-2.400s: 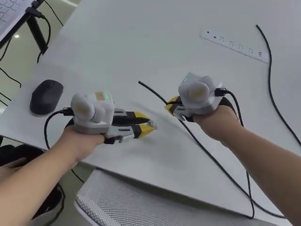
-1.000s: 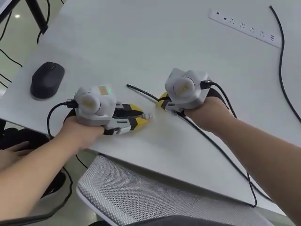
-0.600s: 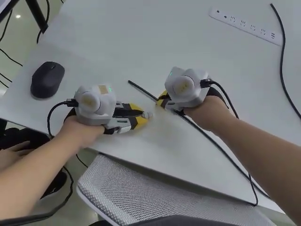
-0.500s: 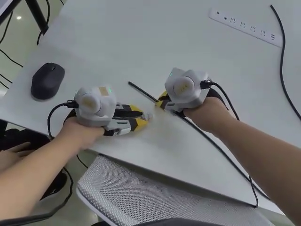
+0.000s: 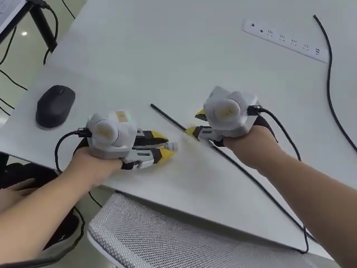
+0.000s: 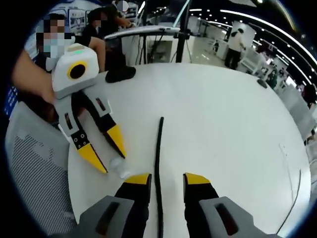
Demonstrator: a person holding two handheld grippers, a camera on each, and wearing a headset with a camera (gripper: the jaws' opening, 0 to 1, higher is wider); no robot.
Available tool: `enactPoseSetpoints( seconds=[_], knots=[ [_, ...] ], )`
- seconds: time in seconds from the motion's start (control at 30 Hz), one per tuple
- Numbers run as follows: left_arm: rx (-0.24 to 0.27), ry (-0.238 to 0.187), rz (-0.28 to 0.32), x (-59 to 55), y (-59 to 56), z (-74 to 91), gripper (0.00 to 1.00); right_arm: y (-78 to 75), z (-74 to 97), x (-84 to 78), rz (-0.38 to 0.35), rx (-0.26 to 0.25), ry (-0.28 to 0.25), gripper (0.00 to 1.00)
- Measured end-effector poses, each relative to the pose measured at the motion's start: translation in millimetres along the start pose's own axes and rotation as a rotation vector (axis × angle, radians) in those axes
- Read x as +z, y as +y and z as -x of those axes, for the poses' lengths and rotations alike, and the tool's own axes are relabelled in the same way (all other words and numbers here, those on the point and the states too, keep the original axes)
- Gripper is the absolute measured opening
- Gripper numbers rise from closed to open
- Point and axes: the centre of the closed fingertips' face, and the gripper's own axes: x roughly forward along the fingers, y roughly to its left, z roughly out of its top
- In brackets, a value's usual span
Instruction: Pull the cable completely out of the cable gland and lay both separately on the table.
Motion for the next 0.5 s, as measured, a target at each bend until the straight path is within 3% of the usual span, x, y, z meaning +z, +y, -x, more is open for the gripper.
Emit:
enactPoseSetpoints(
  seconds=[0.07,0.3,0.4,0.5],
  knots=[
    [-0.001,0.003,-0.004,3.1,-2.6,1.2,0.24,-3.5,8.4,-0.1,-0.061,-0.009,-0.034,0.24],
    [0.017,0.010,-0.008,7.2,-5.8,4.6,0.30,-5.6,37.5,-14.0,-0.082,-0.013,-0.058,0.30],
    [0.021,0.003,-0.015,13.6,-11.0,9.8,0.32,-3.6,47.3,-22.1,-0.044,-0.018,-0.052,0.34],
    [0.025,-0.030,0.007,22.6,-13.8,14.8,0.34,-1.3,58.7,-23.3,-0.085,-0.007,-0.086,0.38]
  ],
)
